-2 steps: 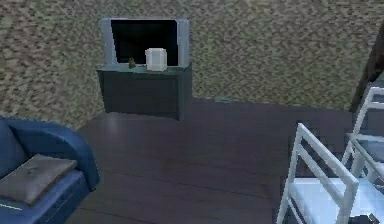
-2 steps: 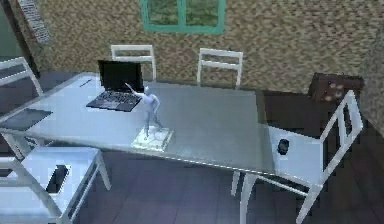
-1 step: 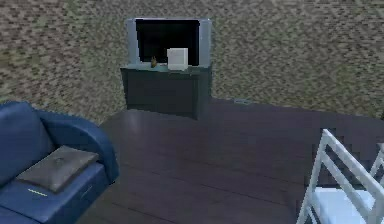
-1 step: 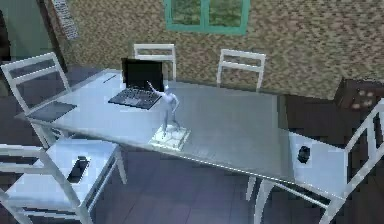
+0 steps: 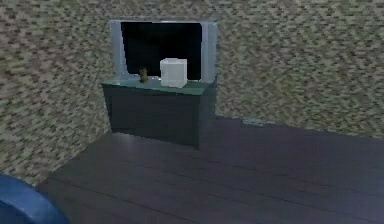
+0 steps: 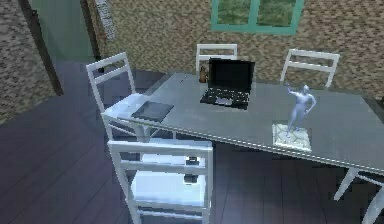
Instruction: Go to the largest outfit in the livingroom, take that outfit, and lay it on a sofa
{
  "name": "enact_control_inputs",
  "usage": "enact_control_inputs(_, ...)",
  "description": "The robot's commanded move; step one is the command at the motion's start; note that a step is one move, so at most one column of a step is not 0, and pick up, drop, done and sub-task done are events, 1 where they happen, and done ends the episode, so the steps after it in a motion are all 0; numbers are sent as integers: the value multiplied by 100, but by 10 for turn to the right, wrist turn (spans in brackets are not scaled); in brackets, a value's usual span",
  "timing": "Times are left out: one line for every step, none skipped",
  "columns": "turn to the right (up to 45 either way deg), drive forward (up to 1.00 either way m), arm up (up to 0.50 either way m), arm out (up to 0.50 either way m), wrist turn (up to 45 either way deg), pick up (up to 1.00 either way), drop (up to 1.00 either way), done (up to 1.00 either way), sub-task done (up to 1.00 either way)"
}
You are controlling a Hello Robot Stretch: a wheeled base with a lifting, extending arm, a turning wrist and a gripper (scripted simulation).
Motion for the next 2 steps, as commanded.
enact_control_inputs(150, 0, 0, 0, 0, 0, 0, 0, 0)
enact_control_inputs(0, 75, 0, 0, 0, 0, 0, 0, 0)
